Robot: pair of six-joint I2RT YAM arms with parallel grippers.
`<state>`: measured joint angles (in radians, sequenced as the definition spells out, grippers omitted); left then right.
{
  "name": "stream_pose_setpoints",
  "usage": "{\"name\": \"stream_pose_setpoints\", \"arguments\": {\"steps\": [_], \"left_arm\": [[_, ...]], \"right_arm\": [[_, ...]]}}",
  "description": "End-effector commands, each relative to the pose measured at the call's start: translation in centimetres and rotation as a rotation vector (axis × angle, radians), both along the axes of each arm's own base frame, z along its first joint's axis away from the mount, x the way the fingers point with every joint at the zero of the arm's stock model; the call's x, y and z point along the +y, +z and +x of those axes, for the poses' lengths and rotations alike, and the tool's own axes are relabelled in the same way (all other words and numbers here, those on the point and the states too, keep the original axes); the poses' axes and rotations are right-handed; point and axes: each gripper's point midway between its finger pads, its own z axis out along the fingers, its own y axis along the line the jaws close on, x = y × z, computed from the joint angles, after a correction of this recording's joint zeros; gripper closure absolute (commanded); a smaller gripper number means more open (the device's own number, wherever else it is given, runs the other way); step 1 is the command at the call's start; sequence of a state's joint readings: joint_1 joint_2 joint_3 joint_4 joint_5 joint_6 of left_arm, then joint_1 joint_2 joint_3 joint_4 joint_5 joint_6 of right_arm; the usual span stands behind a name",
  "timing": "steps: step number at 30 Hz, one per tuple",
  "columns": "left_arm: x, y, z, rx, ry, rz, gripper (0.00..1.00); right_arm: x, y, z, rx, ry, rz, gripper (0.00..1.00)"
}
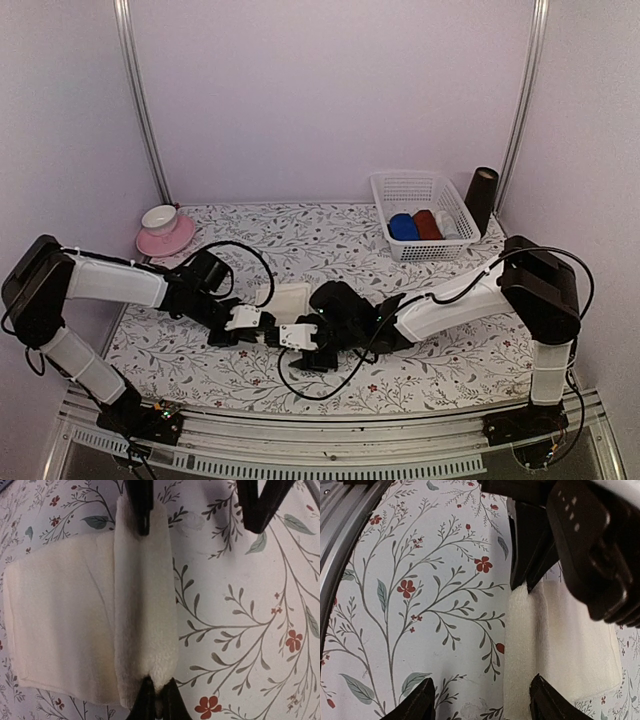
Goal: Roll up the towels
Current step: Roll the towel at the center of the board.
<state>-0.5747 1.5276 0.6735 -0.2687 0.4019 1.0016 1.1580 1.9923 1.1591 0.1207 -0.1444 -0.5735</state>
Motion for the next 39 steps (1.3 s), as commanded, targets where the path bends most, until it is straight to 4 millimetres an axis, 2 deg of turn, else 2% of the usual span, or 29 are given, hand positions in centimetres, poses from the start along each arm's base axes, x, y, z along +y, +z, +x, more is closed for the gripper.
{"name": "stream_pose_setpoints", "arguments": {"steps": [1,7,12,13,17,20,25,28,30,33,39], "left_arm": [[1.0,-1.4,-2.1,0.126,-0.005,0.04,1.0],[1.1,-1.7,-2.2,0.149,-0.009,0.055,1.0],[1.2,-1.9,-2.4,0.174,-0.017,0.07,1.0],[1.2,-1.9,-2.4,0.179,-0.019,0.074,1.0],[1.3,-1.9,-2.5,0.193,-0.028,0.084,1.0],[1.5,-1.6,-2.4,0.193,-0.029,0.087,1.0],[1.8,-0.8,-2.1,0.177,-0.026,0.077,0.99],[1.8,-0.5,-2.0,0.177,-0.026,0.074,0.93],[1.8,-0.5,-2.1,0.177,-0.026,0.075,0.84],[1.8,-0.1,-2.0,0.167,-0.027,0.068,0.78],[1.9,1.4,-1.4,0.104,-0.017,0.029,0.48]], "right_arm": [[0.3,-0.8,1.8,-0.067,-0.052,-0.024,0.36],[-0.1,-2.7,2.7,-0.086,-0.093,-0.075,0.37],[-0.9,-4.2,3.3,-0.107,-0.124,-0.123,0.43],[-0.6,-3.9,3.6,-0.117,-0.135,-0.12,0.45],[-0.5,-4.3,4.2,-0.128,-0.15,-0.149,0.56],[-0.7,-4.8,4.2,-0.123,-0.153,-0.175,0.72],[-1.2,-4.7,3.8,-0.096,-0.149,-0.195,0.88],[-1.3,-4.9,3.5,-0.076,-0.145,-0.205,0.91],[-1.4,-5.3,3.1,-0.05,-0.137,-0.224,0.92],[-1.4,-6.2,2.7,-0.015,-0.133,-0.25,0.93],[-1.3,-6.2,2.3,0.05,-0.131,-0.249,0.94]]}}
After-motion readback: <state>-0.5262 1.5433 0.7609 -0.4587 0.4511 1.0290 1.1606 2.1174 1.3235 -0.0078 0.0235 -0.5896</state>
